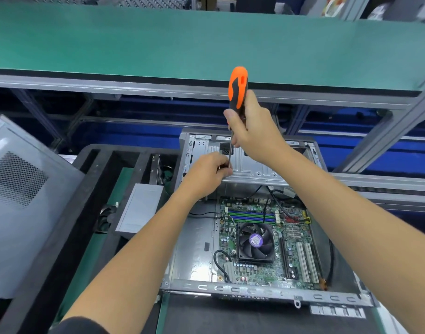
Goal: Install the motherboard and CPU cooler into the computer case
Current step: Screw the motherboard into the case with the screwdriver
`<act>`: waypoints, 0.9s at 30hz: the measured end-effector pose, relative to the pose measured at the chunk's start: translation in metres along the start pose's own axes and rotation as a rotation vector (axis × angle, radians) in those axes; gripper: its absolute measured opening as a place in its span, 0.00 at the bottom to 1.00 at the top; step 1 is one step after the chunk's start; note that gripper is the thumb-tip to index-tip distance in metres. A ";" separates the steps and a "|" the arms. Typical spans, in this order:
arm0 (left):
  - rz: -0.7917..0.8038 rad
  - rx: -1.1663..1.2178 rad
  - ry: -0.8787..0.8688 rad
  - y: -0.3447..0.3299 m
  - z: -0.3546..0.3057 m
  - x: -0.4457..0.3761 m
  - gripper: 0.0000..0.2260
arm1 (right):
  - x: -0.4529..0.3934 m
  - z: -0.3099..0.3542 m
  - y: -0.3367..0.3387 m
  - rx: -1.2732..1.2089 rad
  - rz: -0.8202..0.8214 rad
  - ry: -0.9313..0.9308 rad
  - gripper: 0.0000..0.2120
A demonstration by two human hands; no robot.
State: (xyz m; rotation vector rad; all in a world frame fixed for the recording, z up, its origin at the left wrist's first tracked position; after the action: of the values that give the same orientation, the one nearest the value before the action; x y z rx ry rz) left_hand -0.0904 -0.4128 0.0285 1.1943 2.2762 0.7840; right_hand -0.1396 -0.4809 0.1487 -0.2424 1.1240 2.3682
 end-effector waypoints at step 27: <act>-0.022 -0.009 0.001 -0.002 0.005 -0.002 0.06 | -0.001 0.002 0.003 0.081 0.142 -0.075 0.10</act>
State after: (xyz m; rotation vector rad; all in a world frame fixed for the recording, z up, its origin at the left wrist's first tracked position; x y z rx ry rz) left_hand -0.0877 -0.4140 0.0242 1.1626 2.2804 0.7860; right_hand -0.1398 -0.4811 0.1520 -0.0461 1.2349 2.4251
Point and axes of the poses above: each hand's wrist, its own x-axis away from the middle knuckle, its own y-axis out of the back of the hand, z = x × y, the point moved 9 cm from there along -x, towards the middle knuckle, and after that the axes turned 4 degrees about x, right-handed, at the moved point
